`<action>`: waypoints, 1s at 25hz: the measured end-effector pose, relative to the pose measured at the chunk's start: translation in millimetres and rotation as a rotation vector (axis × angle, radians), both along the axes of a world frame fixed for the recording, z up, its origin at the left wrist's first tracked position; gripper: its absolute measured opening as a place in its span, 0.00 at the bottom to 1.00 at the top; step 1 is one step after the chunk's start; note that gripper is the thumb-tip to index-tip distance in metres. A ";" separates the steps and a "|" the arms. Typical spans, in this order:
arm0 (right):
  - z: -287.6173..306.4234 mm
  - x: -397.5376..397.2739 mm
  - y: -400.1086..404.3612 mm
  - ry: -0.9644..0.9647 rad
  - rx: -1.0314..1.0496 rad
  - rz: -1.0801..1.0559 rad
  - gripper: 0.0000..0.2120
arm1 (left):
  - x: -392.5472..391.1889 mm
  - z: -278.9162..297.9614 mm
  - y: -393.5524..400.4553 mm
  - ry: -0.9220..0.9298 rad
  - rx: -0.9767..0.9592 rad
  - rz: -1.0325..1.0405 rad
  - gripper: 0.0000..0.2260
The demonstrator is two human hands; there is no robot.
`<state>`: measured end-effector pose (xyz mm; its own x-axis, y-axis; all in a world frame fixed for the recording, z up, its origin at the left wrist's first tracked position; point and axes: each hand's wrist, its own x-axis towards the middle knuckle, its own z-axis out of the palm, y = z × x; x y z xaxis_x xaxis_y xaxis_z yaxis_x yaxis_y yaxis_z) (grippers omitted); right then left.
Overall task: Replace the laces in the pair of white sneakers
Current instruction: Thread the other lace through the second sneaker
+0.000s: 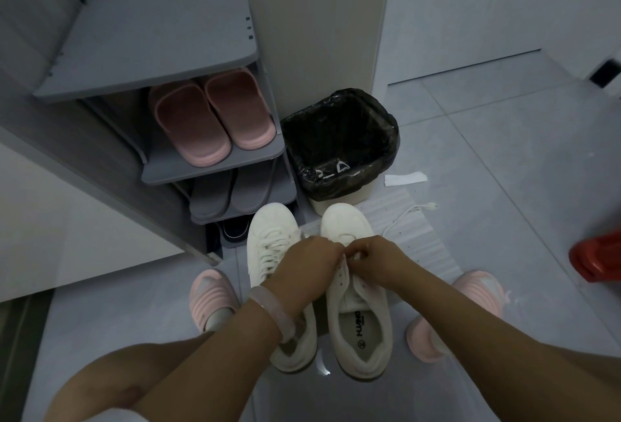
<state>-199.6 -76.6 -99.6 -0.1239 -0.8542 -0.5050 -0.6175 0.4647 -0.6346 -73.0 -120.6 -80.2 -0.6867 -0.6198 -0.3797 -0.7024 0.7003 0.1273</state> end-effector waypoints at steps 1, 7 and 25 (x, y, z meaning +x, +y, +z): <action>-0.2 2.3 0.7 0.008 0.004 0.005 0.10 | 2.2 1.2 -1.6 0.051 -0.025 0.022 0.11; 6.8 -2.6 5.1 -0.340 0.084 -0.135 0.10 | -1.5 15.7 17.3 0.190 0.224 0.369 0.16; 32.8 -1.0 15.6 0.463 -0.185 0.371 0.13 | 20.4 4.4 -10.5 0.442 0.183 0.510 0.05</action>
